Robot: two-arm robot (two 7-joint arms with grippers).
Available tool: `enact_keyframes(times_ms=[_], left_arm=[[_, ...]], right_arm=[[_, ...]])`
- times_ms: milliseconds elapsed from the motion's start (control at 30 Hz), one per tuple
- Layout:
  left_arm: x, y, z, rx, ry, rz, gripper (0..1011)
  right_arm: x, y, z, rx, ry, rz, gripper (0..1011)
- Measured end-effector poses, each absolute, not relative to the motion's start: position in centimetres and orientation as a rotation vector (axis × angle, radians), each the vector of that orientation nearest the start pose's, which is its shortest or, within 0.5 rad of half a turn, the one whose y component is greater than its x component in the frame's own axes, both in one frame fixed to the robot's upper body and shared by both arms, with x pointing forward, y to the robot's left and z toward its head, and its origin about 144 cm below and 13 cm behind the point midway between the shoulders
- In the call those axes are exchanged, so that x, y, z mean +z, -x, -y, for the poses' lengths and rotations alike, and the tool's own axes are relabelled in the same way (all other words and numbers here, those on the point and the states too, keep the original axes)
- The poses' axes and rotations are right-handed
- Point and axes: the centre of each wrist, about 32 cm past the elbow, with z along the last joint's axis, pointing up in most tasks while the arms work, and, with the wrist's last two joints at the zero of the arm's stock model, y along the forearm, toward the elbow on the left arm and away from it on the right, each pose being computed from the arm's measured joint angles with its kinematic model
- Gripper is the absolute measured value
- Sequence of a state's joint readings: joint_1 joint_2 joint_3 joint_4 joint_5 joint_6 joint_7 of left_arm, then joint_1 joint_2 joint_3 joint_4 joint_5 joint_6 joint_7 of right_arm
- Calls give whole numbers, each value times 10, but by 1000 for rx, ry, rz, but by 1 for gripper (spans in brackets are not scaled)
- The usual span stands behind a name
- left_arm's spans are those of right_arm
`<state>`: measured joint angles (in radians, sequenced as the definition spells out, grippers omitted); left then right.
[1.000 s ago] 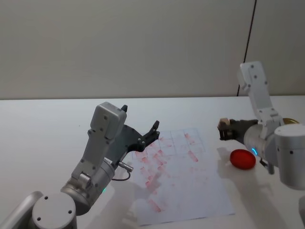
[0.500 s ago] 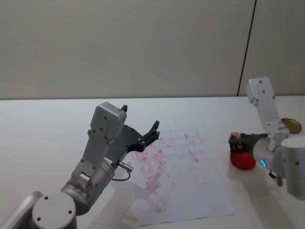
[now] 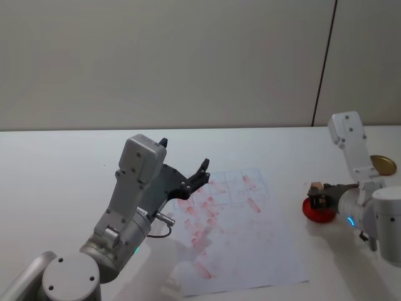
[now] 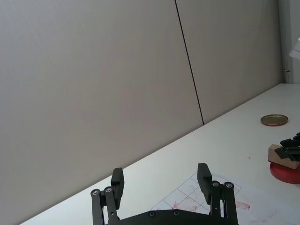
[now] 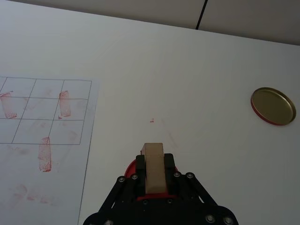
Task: Use the one hand to pick up the stamp and affix it onto the A4 paper.
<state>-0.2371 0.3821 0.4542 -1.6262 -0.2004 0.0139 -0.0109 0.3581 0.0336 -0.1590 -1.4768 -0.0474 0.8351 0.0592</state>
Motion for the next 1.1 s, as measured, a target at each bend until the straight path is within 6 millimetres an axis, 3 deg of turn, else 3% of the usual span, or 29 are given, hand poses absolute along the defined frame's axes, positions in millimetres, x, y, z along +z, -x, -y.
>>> enact_keyframes(times_ms=[367,500,867,1100], left_arm=[[1204,-492,-198,1124,-61,268,993],[1204,-492,-198,1124,-61,268,993],[1204,-492,-198,1124,-61,268,993],[1204,-492,-198,1124,-61,268,993]], right_arm=[[1234,-549,189,-1372,540,-319,491],[1237,-547,189,-1371,520,-300,663],[1248,-535,192,-1374,433,-182,979],[1254,-525,196,-1374,378,-92,1001]])
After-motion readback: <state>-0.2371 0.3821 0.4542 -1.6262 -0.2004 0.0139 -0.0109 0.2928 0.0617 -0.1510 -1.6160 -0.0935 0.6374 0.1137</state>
